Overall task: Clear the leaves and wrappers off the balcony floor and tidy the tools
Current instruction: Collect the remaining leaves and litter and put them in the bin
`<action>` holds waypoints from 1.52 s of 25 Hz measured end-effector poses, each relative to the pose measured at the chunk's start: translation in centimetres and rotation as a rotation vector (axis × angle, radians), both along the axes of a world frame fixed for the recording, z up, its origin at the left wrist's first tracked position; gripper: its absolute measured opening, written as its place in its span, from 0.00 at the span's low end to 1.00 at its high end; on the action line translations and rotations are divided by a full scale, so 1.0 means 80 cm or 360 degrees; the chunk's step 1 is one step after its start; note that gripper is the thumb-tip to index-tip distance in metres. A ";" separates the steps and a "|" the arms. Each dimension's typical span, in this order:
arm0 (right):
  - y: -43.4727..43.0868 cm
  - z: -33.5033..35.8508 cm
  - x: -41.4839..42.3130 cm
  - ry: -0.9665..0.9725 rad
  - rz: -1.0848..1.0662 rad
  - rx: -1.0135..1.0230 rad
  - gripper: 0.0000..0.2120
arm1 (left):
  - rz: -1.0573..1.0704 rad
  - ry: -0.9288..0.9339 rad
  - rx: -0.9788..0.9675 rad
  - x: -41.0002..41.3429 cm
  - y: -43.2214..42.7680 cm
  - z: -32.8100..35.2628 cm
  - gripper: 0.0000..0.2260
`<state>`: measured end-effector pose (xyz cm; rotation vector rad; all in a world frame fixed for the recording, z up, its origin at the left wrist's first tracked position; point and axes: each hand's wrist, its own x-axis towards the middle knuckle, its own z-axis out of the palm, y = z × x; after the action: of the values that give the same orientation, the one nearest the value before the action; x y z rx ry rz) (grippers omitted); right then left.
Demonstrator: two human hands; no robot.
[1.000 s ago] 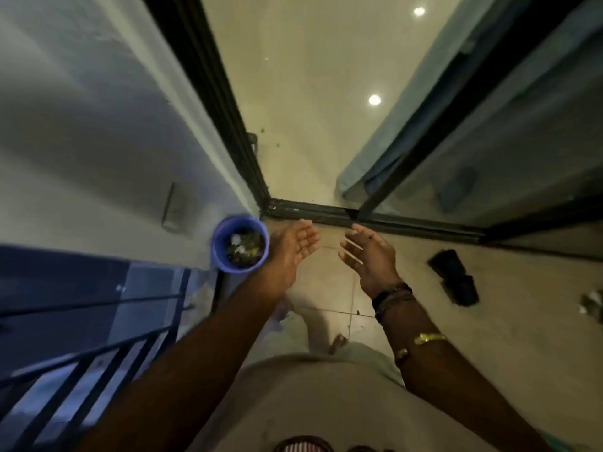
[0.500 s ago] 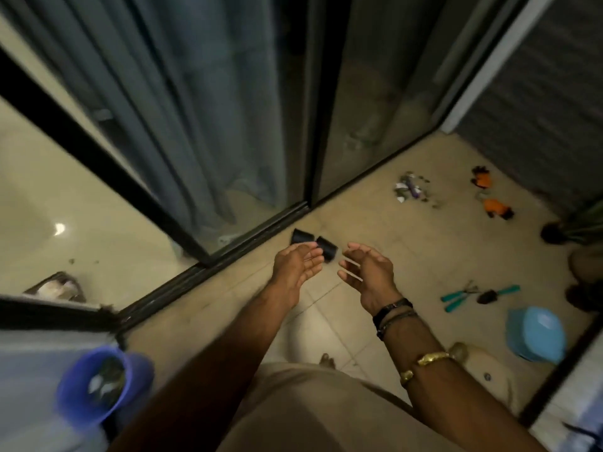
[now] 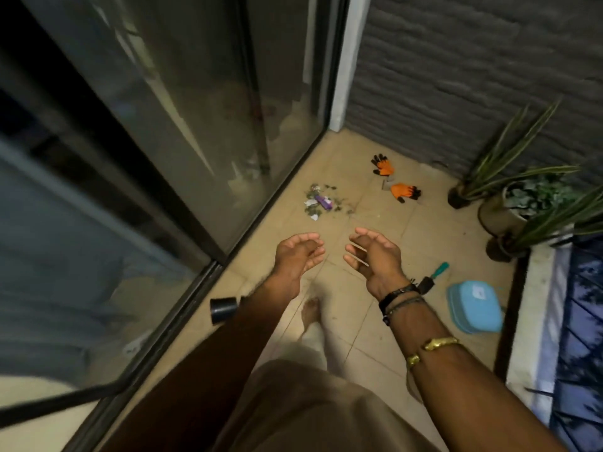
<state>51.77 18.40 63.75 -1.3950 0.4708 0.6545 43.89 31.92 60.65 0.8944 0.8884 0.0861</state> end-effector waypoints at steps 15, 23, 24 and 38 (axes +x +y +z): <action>0.128 -0.337 0.497 -0.0012 -0.0091 -0.0468 0.12 | -0.0171 0.0529 0.0210 0.488 0.150 -0.267 0.13; 0.199 -0.743 0.628 -0.0240 0.0776 -0.1016 0.18 | -0.0491 0.1044 0.0800 0.618 0.212 -0.713 0.19; 0.205 -0.781 0.638 -0.0253 0.0771 -0.1084 0.21 | -0.0618 0.1149 0.1049 0.620 0.219 -0.760 0.23; 0.305 -0.909 0.661 -0.0141 0.1202 -0.0897 0.37 | -0.0964 0.0678 0.1394 0.666 0.311 -0.933 0.40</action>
<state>104.65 42.78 -9.00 -2.1580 0.0273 1.1109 97.13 56.81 -13.99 2.0251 0.9342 -0.2734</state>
